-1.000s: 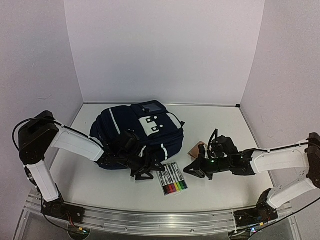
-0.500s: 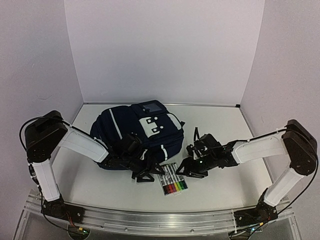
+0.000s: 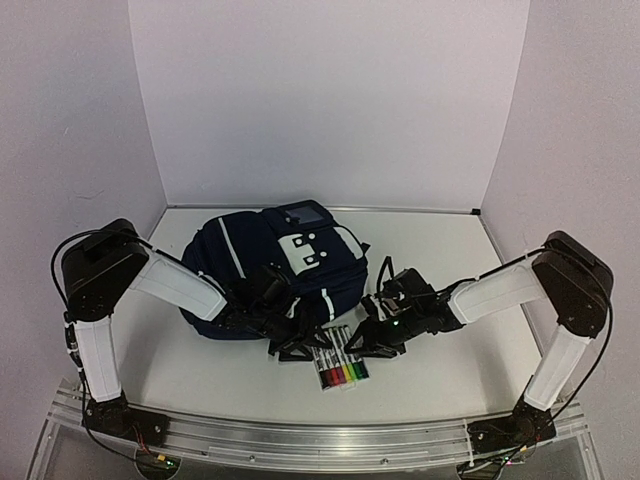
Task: Pack the student bag
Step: Pick up the stationery from the center of the board.
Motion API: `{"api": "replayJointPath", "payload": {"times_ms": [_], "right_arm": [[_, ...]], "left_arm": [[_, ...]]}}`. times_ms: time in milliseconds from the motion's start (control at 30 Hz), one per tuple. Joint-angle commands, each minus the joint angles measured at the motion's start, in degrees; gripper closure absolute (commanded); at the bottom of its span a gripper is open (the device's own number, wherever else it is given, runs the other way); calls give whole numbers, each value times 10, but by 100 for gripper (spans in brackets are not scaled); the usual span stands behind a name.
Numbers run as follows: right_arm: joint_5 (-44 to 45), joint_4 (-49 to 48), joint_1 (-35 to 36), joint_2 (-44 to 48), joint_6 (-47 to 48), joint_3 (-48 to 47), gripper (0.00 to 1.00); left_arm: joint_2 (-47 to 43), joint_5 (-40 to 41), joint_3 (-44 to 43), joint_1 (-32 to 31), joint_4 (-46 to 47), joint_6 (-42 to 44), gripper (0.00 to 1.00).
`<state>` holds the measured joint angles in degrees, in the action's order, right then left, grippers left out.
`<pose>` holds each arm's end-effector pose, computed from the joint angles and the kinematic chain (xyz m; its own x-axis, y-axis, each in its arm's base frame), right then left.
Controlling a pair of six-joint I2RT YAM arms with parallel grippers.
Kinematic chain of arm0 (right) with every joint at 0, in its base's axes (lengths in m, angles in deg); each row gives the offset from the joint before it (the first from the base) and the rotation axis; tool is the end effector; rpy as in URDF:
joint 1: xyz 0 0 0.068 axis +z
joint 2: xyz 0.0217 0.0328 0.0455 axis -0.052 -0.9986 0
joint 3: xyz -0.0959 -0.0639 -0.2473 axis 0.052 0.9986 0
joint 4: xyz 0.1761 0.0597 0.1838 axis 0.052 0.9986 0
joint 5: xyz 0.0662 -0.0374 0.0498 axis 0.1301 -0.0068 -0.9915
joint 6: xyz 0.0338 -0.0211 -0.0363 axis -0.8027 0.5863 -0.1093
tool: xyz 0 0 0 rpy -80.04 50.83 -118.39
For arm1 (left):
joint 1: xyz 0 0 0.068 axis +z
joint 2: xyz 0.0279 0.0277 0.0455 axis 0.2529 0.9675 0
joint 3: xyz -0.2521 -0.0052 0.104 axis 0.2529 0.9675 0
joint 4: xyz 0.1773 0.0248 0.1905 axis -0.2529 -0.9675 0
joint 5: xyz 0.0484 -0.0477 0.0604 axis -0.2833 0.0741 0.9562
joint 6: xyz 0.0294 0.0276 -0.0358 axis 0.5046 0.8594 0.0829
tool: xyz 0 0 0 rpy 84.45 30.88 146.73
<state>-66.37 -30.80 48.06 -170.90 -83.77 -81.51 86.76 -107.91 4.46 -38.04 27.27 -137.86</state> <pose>0.2141 0.2424 0.1209 -0.9624 -0.1907 -0.1933 -0.2708 0.6212 0.7353 0.2069 -0.3046 0.1168 -0.9941 0.0965 0.0502 0.0185 0.6048 -0.7961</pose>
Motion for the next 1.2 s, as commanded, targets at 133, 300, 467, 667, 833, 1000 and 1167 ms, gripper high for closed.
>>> {"api": "replayJointPath", "payload": {"times_ms": [133, 300, 467, 667, 833, 1000, 1167], "right_arm": [[-91, -43, 15, -44, -17, -7, 61], [-114, -60, 15, -41, -42, -8, 61], [-108, -64, 14, -33, -61, -8, 63], [-92, -83, 15, -23, -87, 0, 64], [-65, -84, 15, 10, -100, 10, 65], [-8, -59, 15, 69, -102, 19, 59], [67, 9, 14, 153, -71, 11, 49]], "left_arm": [[12, 28, 3, -13, 101, 14, 40], [-11, 23, 15, -17, 157, 14, 46], [-52, 31, 38, -18, 186, 15, 51], [-50, 13, 48, -21, 222, -8, 62], [-63, 39, 34, -24, 133, -1, 86], [-101, 79, 10, -24, 7, 38, 100], [-154, 65, -33, -24, -79, 100, 100]]}}
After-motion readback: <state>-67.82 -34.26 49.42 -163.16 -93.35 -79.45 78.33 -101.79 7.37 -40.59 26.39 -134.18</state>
